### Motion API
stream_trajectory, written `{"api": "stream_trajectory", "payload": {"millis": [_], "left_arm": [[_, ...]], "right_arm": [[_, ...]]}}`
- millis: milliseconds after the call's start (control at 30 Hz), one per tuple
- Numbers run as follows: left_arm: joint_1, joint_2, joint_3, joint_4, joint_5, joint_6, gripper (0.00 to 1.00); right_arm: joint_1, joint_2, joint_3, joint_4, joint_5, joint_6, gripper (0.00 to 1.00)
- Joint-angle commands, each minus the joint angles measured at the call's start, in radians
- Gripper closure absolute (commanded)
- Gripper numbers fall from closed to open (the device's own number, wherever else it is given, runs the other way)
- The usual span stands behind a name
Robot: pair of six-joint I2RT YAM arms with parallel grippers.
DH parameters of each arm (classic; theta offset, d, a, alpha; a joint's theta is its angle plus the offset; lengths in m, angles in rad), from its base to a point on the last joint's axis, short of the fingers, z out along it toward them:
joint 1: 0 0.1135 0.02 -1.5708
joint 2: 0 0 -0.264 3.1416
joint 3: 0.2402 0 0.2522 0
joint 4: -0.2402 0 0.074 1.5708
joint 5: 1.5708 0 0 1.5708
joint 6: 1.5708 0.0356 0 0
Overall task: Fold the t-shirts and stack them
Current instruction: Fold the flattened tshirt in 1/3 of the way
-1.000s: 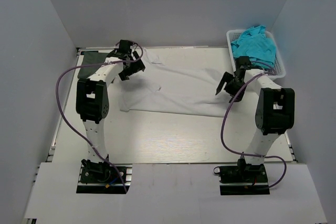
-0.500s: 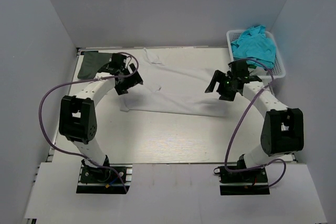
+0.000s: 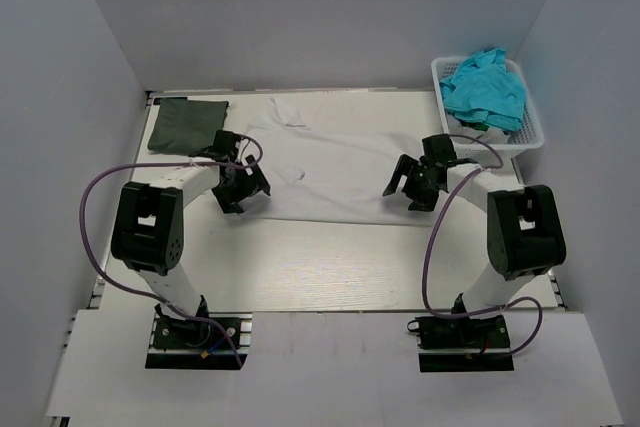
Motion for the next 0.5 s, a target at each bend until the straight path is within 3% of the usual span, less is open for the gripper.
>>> {"api": "stream_trajectory", "payload": {"millis": [0,100,300,467], "left_arm": [[0.004,-0.026,-0.077,-0.090,-0.046,-0.007,0.00],[0.004,-0.052,-0.105,-0.162,-0.072,-0.016,0.00],[0.004,-0.300,-0.217,-0.345,-0.123,-0.051,0.00],[-0.009,-0.446,-0.237,-0.520,-0.123,-0.061,0.00]], "right_arm": [[-0.007,-0.008,-0.084,-0.058,0.061,0.025,0.10],[-0.007,-0.044,-0.142,-0.109,0.077,0.006,0.10],[-0.002,-0.218,-0.265,-0.221,0.068,-0.044,0.10],[0.001,-0.367,-0.334,-0.342,-0.058,-0.128,0.10]]}}
